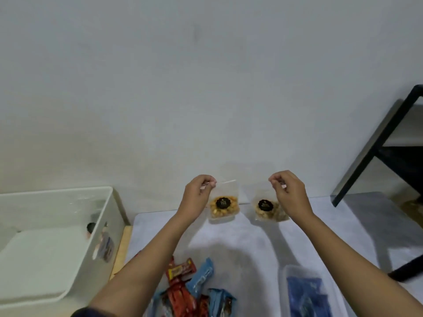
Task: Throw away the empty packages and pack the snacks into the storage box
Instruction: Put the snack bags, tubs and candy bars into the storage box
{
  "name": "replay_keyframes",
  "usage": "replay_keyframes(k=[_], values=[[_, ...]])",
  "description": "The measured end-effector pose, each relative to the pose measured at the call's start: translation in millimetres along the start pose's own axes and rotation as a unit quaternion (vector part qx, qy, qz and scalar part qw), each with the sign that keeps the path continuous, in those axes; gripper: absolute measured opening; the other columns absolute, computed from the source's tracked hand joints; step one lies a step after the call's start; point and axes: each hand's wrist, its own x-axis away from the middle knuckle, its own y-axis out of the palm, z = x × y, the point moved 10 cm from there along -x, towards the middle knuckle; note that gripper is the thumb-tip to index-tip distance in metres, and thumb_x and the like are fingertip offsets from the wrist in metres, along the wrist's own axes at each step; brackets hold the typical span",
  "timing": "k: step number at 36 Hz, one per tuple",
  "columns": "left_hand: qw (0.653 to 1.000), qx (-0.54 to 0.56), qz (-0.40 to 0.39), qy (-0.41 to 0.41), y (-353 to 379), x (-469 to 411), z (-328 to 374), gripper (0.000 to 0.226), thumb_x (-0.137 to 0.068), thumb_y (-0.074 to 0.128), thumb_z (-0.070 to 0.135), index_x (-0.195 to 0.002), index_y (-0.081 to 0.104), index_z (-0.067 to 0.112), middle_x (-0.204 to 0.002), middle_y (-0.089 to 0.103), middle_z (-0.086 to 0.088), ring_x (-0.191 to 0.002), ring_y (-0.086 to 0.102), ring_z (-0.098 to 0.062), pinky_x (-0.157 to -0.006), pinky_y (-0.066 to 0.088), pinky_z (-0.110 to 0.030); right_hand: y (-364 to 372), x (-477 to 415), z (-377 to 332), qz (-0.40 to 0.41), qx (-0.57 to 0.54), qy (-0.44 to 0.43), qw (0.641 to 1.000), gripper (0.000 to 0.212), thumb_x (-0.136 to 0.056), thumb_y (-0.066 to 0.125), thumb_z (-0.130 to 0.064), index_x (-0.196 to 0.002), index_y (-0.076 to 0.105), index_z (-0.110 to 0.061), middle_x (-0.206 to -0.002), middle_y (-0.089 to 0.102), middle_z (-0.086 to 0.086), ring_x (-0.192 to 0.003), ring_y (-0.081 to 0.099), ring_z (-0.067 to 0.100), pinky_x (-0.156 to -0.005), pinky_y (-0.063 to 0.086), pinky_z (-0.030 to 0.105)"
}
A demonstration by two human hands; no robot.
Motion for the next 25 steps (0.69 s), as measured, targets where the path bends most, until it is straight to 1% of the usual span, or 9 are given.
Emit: replay_keyframes(k=[4,6,9,12,16,18,20,21,25], values=[[0.999,0.017,0.028,0.037,-82.6,4.9,19.8,0.014,-0.091,0.056,0.013,-0.084,0.061,0.023,-0.091,0.063,0.010,-0.094,0.058,-0.006,-0.074,0.043,-0.004,30.6,3.2,-76.1,0.011,-0.027,-0.051,0.998,0.016,-0.091,0.053,-0.007,-0.085,0.060,-0.019,-0.088,0.058,-0.004,-0.082,0.056,0.013,-0.069,0.041,0.024],[0.997,0.025,0.047,0.049,-126.3,9.9,25.6,0.015,-0.090,0.056,0.013,-0.082,0.061,0.025,-0.090,0.064,0.010,-0.095,0.059,-0.006,-0.074,0.043,-0.005,46.8,5.8,-115.4,0.023,-0.055,-0.071,0.996,0.017,-0.091,0.053,-0.005,-0.085,0.060,-0.019,-0.087,0.057,-0.003,-0.079,0.057,0.015,-0.067,0.042,0.023],[0.996,0.017,0.069,0.058,-188.7,21.7,26.1,0.014,-0.090,0.057,0.013,-0.083,0.061,0.025,-0.089,0.063,0.011,-0.092,0.058,-0.003,-0.075,0.044,-0.008,77.1,12.7,-170.6,0.025,-0.107,-0.092,0.990,0.017,-0.091,0.052,-0.004,-0.085,0.059,-0.018,-0.088,0.057,-0.003,-0.074,0.057,0.008,-0.066,0.044,0.022],[0.994,0.009,0.096,0.055,-249.3,38.7,18.3,0.011,-0.090,0.057,0.012,-0.085,0.061,0.021,-0.089,0.063,0.010,-0.091,0.057,-0.002,-0.074,0.043,-0.005,116.7,19.6,-221.6,0.006,-0.148,-0.112,0.983,0.016,-0.091,0.052,-0.004,-0.085,0.059,-0.017,-0.088,0.056,-0.005,-0.071,0.057,0.005,-0.066,0.045,0.021],[0.991,-0.001,0.130,0.037,-318.7,65.1,0.4,0.015,-0.090,0.058,0.013,-0.081,0.060,0.025,-0.089,0.063,0.009,-0.093,0.059,-0.005,-0.076,0.043,-0.005,173.2,29.3,-279.2,-0.026,-0.185,-0.133,0.973,0.018,-0.091,0.051,-0.005,-0.084,0.058,-0.020,-0.088,0.057,-0.007,-0.067,0.056,-0.001,-0.065,0.044,0.016],[0.989,-0.006,0.143,0.026,-346.5,77.8,-9.7,0.015,-0.090,0.057,0.014,-0.081,0.060,0.025,-0.089,0.063,0.009,-0.094,0.059,-0.006,-0.076,0.043,-0.004,200.1,34.4,-301.0,-0.043,-0.208,-0.134,0.968,0.019,-0.091,0.051,-0.005,-0.083,0.058,-0.020,-0.089,0.058,-0.005,-0.069,0.057,0.003,-0.065,0.044,0.016],[0.988,-0.010,0.151,0.011,-368.7,90.1,-21.5,0.011,-0.091,0.057,0.016,-0.082,0.060,0.023,-0.090,0.063,0.007,-0.094,0.058,-0.005,-0.076,0.042,-0.003,227.2,39.8,-315.9,-0.059,-0.228,-0.122,0.964,0.022,-0.091,0.051,-0.006,-0.081,0.057,-0.024,-0.090,0.059,-0.003,-0.071,0.058,0.010,-0.066,0.043,0.016],[0.988,-0.013,0.153,0.001,-377.3,96.1,-28.7,0.009,-0.091,0.057,0.018,-0.083,0.061,0.022,-0.090,0.063,0.007,-0.095,0.058,-0.005,-0.076,0.042,-0.004,240.9,43.1,-321.0,-0.068,-0.237,-0.113,0.962,0.024,-0.092,0.051,-0.006,-0.080,0.057,-0.026,-0.089,0.060,-0.002,-0.071,0.058,0.010,-0.067,0.044,0.017],[0.988,-0.020,0.150,-0.045,-396.7,116.5,-64.7,0.009,-0.091,0.056,0.017,-0.084,0.061,0.017,-0.088,0.063,0.007,-0.093,0.058,-0.005,-0.080,0.042,-0.015,297.7,61.0,-325.4,-0.121,-0.264,-0.065,0.955,0.024,-0.093,0.051,-0.008,-0.079,0.057,-0.027,-0.089,0.060,-0.001,-0.068,0.058,0.001,-0.071,0.048,0.029]])
